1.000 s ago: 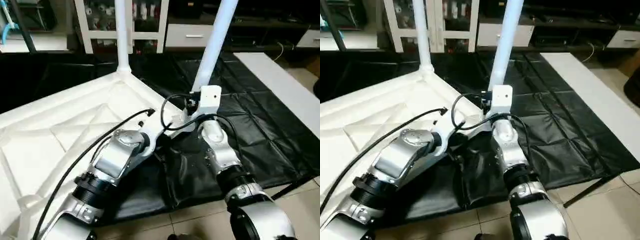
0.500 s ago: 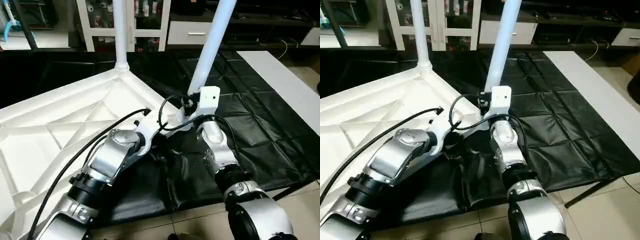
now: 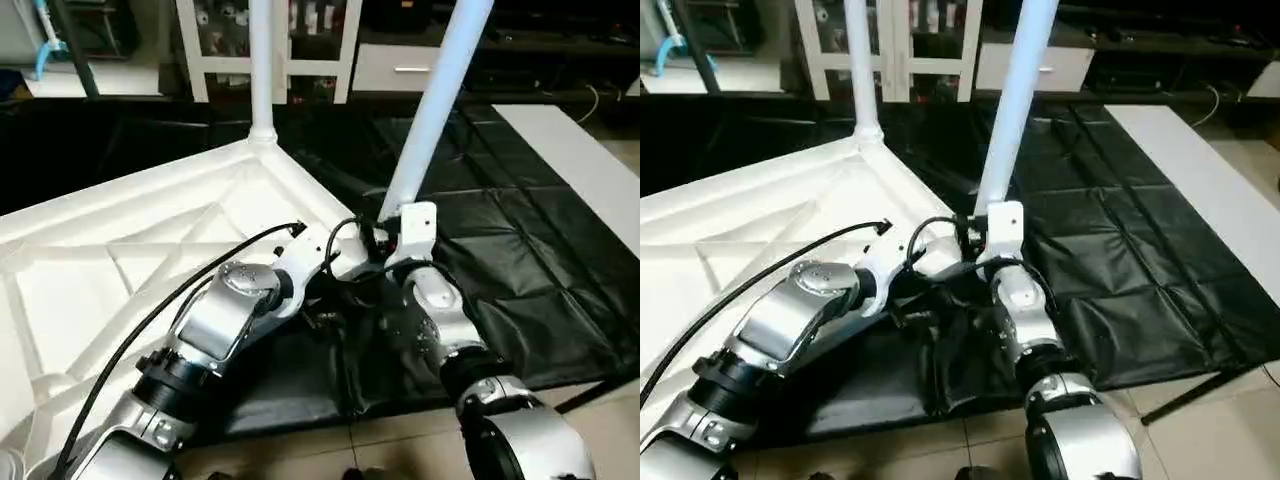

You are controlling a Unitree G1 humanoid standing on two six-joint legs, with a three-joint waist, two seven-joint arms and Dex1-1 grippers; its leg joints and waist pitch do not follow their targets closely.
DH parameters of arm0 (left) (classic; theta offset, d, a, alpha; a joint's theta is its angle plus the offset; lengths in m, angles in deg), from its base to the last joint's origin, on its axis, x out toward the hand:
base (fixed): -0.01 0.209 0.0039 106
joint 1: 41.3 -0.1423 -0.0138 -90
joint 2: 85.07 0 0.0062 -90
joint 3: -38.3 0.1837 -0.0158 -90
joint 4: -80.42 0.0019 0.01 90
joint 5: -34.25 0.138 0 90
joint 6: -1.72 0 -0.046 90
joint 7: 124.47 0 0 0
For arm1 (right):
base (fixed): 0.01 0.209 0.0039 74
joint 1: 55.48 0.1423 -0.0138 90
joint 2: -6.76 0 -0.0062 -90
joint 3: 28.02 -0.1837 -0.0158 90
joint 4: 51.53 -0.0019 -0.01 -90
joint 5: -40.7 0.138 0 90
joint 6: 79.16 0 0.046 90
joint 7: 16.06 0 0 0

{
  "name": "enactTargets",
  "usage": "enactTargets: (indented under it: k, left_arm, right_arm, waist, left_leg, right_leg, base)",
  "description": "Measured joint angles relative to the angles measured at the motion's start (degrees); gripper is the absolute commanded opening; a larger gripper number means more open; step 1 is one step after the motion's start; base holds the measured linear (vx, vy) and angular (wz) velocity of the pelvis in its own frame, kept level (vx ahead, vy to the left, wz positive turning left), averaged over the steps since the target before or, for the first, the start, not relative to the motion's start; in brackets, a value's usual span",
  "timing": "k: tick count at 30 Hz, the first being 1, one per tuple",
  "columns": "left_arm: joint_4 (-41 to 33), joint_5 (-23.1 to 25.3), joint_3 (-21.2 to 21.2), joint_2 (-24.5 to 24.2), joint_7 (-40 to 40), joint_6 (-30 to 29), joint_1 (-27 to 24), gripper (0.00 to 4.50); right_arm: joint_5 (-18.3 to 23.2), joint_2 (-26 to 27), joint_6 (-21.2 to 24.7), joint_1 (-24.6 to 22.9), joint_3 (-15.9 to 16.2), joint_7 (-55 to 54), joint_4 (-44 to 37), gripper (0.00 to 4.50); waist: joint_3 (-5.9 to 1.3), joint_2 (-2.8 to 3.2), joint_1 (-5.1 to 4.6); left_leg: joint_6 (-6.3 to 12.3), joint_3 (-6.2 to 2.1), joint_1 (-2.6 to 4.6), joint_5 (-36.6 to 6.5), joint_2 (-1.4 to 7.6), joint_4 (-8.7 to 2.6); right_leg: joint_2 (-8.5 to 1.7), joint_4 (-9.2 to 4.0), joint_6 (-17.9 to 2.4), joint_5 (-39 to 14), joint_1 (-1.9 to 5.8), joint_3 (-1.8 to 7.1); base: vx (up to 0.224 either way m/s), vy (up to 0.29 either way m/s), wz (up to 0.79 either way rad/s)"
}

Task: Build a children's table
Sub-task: Insert table leg to table base

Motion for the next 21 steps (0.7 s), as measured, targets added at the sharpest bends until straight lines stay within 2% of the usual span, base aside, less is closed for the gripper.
enactTargets:
  k: [5,10,14,17,21]
  left_arm:
    - [-0.14,-0.07,0.01,-1.12,-1.11,0.62,0.0,0.0]
    - [0.01,-0.07,0.22,-2.3,-2.6,2.76,-0.03,0.0]
    - [0.57,-0.55,1.0,-3.88,-5.16,5.38,-0.54,0.0]
    - [1.21,-0.9,1.89,-5.95,-8.76,9.44,-1.26,0.0]
    - [1.73,-1.19,2.99,-8.92,-14.16,14.38,-1.8,0.0]
  right_arm:
    - [0.55,-1.89,0.0,-4.68,1.3,7.42,-6.89,4.12]
    - [2.64,-4.08,1.16,-10.63,2.77,12.75,-18.39,4.41]
    - [5.88,-6.91,5.33,-16.45,2.93,17.71,-28.52,4.41]
    - [8.95,-10.51,9.54,-20.93,3.07,22.68,-35.5,4.41]
    - [10.93,-15.9,14.63,-21.93,3.56,29.44,-40.26,4.41]
  waist:
    - [0.0,0.01,0.04]
    - [0.01,0.01,0.14]
    - [0.01,0.01,0.66]
    - [0.0,0.03,1.52]
    - [-0.01,0.05,1.75]
  left_leg:
    - [0.01,0.0,-0.02,0.0,0.01,0.07]
    - [0.01,-0.02,0.0,0.0,0.03,0.07]
    - [0.01,-0.05,-0.02,0.0,0.03,0.06]
    - [0.01,-0.05,0.02,0.0,0.03,0.08]
    - [0.02,-0.05,0.07,0.01,-0.01,0.1]
  right_leg:
    - [0.0,0.01,0.0,0.0,0.0,0.0]
    - [0.0,0.03,-0.01,0.01,0.03,-0.01]
    - [0.0,0.02,0.01,0.0,0.06,-0.03]
    - [0.0,0.02,0.01,0.0,0.1,-0.03]
    - [-0.01,0.02,0.0,0.02,0.2,0.05]
  base:
    - [0.0,0.0,0.0]
    - [0.0,0.0,0.0]
    - [0.0,0.0,0.0]
    - [0.0,0.0,0.0]
    - [0.0,0.0,0.0]
